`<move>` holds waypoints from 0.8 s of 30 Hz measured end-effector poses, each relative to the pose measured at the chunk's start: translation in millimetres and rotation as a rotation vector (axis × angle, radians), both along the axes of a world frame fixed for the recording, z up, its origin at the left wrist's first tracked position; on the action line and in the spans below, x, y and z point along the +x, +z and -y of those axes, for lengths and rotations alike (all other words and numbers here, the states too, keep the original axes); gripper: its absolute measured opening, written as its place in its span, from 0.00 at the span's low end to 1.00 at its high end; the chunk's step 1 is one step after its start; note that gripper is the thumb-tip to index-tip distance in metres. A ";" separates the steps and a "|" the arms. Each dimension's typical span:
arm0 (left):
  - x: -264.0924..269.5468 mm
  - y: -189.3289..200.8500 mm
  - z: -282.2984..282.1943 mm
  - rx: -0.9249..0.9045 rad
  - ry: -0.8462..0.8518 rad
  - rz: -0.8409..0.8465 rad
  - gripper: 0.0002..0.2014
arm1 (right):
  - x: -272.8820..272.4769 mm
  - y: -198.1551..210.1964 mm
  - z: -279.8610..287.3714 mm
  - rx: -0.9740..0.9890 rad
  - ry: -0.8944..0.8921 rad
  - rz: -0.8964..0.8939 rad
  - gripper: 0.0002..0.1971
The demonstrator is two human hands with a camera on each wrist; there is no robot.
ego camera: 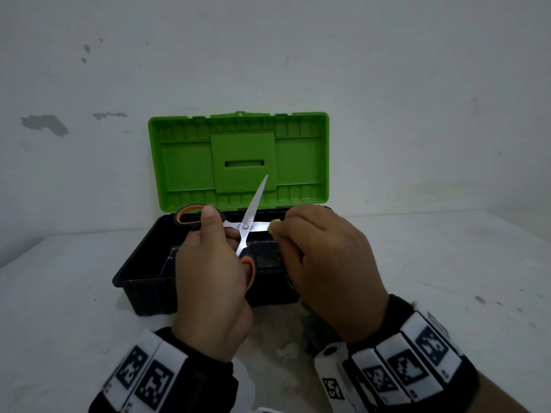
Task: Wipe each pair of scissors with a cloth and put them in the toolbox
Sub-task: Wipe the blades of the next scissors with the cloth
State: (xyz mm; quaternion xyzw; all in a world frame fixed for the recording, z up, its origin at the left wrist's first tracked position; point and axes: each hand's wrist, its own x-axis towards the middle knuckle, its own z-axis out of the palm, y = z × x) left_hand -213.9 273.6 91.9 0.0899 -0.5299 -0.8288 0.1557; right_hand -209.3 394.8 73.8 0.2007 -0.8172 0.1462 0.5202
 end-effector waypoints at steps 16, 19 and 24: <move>-2.6 -1.4 1.3 -0.012 0.018 -0.040 0.22 | 4.7 5.5 1.6 -0.012 0.020 0.006 0.04; -7.4 0.8 7.2 0.017 0.045 -0.061 0.21 | -1.7 7.7 -17.9 -0.049 -0.049 0.061 0.05; -8.3 3.8 11.6 -0.037 0.110 -0.152 0.22 | -2.6 21.3 -47.8 -0.221 -0.113 0.162 0.01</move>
